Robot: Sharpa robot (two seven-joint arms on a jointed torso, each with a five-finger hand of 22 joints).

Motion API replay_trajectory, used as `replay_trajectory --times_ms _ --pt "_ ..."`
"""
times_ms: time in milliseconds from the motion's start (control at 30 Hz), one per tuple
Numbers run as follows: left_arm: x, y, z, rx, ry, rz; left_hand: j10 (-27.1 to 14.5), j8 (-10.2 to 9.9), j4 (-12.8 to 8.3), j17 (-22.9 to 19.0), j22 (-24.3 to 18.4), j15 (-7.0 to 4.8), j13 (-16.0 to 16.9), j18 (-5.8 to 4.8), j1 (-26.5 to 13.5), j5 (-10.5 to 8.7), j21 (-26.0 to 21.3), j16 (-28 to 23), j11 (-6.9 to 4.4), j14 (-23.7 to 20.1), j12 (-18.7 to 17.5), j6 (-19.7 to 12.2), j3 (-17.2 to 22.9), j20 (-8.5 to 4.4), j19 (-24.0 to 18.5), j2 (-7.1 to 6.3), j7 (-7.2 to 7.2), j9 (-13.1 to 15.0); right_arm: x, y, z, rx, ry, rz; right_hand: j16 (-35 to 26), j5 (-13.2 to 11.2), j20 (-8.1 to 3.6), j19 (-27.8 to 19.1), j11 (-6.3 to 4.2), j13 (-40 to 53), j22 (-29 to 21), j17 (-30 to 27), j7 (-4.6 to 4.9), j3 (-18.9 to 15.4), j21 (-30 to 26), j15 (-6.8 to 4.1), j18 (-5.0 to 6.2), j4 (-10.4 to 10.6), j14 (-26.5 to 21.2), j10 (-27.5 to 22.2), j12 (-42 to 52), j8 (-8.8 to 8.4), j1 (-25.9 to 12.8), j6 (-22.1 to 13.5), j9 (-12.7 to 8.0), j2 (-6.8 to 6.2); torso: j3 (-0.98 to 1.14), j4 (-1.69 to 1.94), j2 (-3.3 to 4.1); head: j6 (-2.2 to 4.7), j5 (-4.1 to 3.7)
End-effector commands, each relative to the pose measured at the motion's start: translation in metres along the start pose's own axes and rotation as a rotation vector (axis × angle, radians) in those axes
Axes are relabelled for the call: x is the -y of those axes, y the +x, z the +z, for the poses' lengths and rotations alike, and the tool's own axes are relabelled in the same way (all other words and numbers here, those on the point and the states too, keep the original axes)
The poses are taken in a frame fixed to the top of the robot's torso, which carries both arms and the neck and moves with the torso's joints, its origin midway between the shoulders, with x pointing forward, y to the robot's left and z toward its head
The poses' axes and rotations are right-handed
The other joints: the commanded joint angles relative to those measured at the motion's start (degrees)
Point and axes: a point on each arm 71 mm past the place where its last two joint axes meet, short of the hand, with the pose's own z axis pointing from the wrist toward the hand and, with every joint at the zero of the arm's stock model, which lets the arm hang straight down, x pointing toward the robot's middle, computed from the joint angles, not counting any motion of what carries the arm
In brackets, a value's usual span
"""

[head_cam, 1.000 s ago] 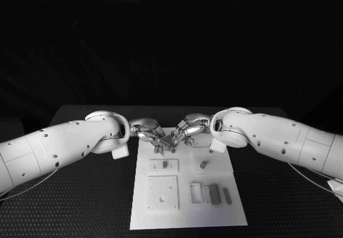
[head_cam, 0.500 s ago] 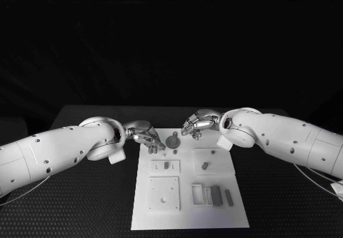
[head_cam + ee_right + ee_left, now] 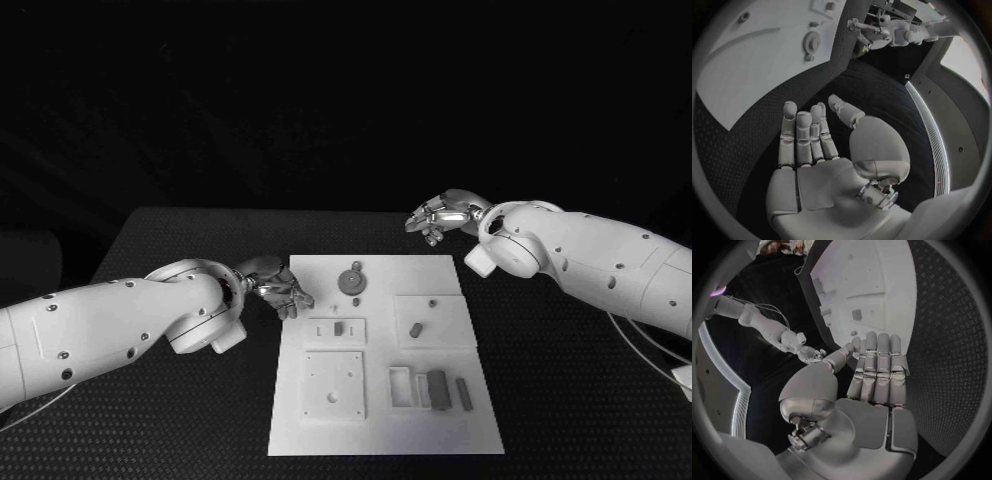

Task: Assemble the parts on the task board

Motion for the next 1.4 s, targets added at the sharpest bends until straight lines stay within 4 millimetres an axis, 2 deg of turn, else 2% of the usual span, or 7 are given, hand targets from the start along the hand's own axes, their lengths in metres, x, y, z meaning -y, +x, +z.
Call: replay_trajectory --times_ms 33,167,333,500,667,933,1400 --pt "-0.003 -0.001 -0.006 0.154 -0.108 -0.069 1.65 0.43 -0.55 0.84 1.17 -0.71 1.63 -0.71 0.06 0.48 1.09 2.21 -0.89 1.54 2.10 1.12 0.10 -0.76 1.53 -0.38 -0.59 0.27 0.002 -0.010 0.001 0.063 -0.027 0.007 -0.27 0.20 -0.03 -0.35 0.05 -0.07 0.59 -0.10 0.08 0.17 -0.40 0.08 0.79 -0.33 -0.53 -0.50 -0.22 -0.17 0.11 -0.43 -0.07 -0.62 0.12 0.03 -0.06 -0.47 0.17" --pt "-0.001 0.007 -0.009 0.157 -0.137 -0.065 2.45 0.37 0.40 1.42 2.86 -2.06 4.62 -0.84 0.04 0.44 2.47 5.62 -2.11 2.89 5.68 2.39 3.65 -2.05 3.51 -2.48 -1.16 0.45 0.007 -0.019 0.002 0.088 -0.014 0.004 -0.30 0.20 -0.01 -0.39 0.06 -0.10 0.60 -0.12 0.09 0.21 -0.43 0.10 0.79 -0.43 -0.56 -0.52 -0.24 -0.21 0.22 -0.43 -0.06 -0.64 0.28 0.07 -0.20 -1.13 0.17" --pt "0.002 0.011 -0.009 0.173 -0.150 -0.038 2.79 0.00 0.38 0.80 4.27 -2.68 6.47 -0.84 -1.06 0.42 3.21 7.49 -2.64 3.75 7.62 2.99 5.33 -2.81 4.51 -3.22 -1.40 0.49 0.010 -0.025 0.002 0.110 -0.008 0.001 -0.34 0.20 0.01 -0.44 0.09 -0.14 0.61 -0.15 0.12 0.23 -0.45 0.12 0.79 -0.53 -0.59 -0.55 -0.27 -0.28 0.32 -0.49 -0.07 -0.68 0.36 0.11 -0.21 -1.52 0.17" --pt "0.008 0.016 -0.006 0.151 -0.160 0.003 3.82 -0.25 -0.10 0.48 5.35 -3.46 8.15 -0.84 -1.85 0.39 3.99 9.41 -3.23 5.08 9.55 3.47 5.91 -3.60 5.99 -3.26 -1.75 0.54 0.010 -0.026 0.003 0.111 -0.008 -0.001 -0.34 0.20 0.02 -0.45 0.09 -0.15 0.62 -0.16 0.13 0.25 -0.46 0.13 0.79 -0.56 -0.60 -0.56 -0.27 -0.30 0.36 -0.49 -0.07 -0.67 0.43 0.05 -0.21 -2.04 0.22" --pt "0.015 0.023 -0.002 0.127 -0.161 0.026 4.02 -0.62 -0.52 0.19 6.65 -4.06 10.19 -0.84 -2.75 0.41 4.65 11.80 -3.61 5.62 11.84 3.78 6.34 -4.21 6.98 -3.17 -2.01 0.60 0.011 -0.029 0.004 0.121 -0.003 -0.004 -0.36 0.20 0.02 -0.47 0.10 -0.17 0.62 -0.16 0.13 0.26 -0.47 0.13 0.79 -0.61 -0.61 -0.57 -0.28 -0.33 0.43 -0.51 -0.07 -0.68 0.30 0.17 -0.24 -2.71 0.13" --pt "0.019 0.032 0.001 0.074 -0.174 0.054 4.35 -1.18 -1.37 -0.05 10.04 -5.67 15.24 -0.84 -3.52 0.56 6.92 18.48 -4.44 6.74 18.59 4.23 6.84 -5.76 9.29 -2.88 -2.63 0.88 0.011 -0.031 0.005 0.123 -0.002 -0.005 -0.37 0.20 0.04 -0.50 0.11 -0.19 0.64 -0.18 0.14 0.29 -0.48 0.15 0.79 -0.66 -0.63 -0.58 -0.29 -0.37 0.52 -0.51 -0.06 -0.70 0.35 0.11 -0.28 -3.42 0.10" --pt "0.011 0.051 0.005 0.020 -0.200 0.084 3.41 -1.58 -2.18 -1.40 11.52 -5.60 16.68 -0.84 -3.97 0.59 7.14 21.10 -4.51 5.93 20.60 4.41 7.40 -5.88 9.08 -2.21 -2.70 1.00 0.011 -0.030 0.006 0.117 -0.002 -0.005 -0.39 0.20 0.05 -0.54 0.12 -0.22 0.65 -0.20 0.15 0.34 -0.50 0.16 0.79 -0.74 -0.65 -0.59 -0.30 -0.41 0.70 -0.50 -0.05 -0.67 0.25 0.14 -0.21 -4.18 -0.16"
